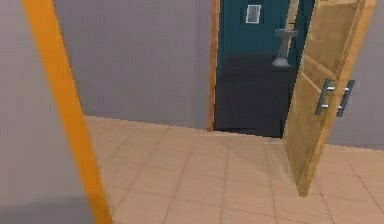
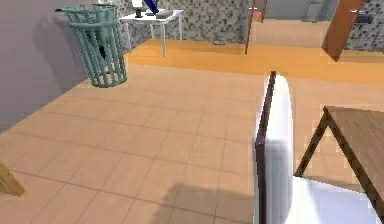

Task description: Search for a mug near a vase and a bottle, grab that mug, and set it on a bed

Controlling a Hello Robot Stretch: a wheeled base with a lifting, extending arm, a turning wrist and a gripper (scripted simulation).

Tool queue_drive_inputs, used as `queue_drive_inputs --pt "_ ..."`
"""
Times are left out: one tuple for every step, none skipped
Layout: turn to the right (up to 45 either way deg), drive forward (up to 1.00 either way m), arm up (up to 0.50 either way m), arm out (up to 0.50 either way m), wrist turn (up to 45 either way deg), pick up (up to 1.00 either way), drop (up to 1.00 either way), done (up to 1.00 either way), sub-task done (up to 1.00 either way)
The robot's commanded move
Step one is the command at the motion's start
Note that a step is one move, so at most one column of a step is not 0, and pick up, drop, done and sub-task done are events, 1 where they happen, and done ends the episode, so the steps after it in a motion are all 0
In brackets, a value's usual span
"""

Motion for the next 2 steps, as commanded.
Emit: queue_drive_inputs --pt "45.0 0.00 0.00 0.00 0.0 0.00 0.00 0.00 0.00" --pt "45.0 0.00 0.00 0.00 0.0 0.00 0.00 0.00 0.00"
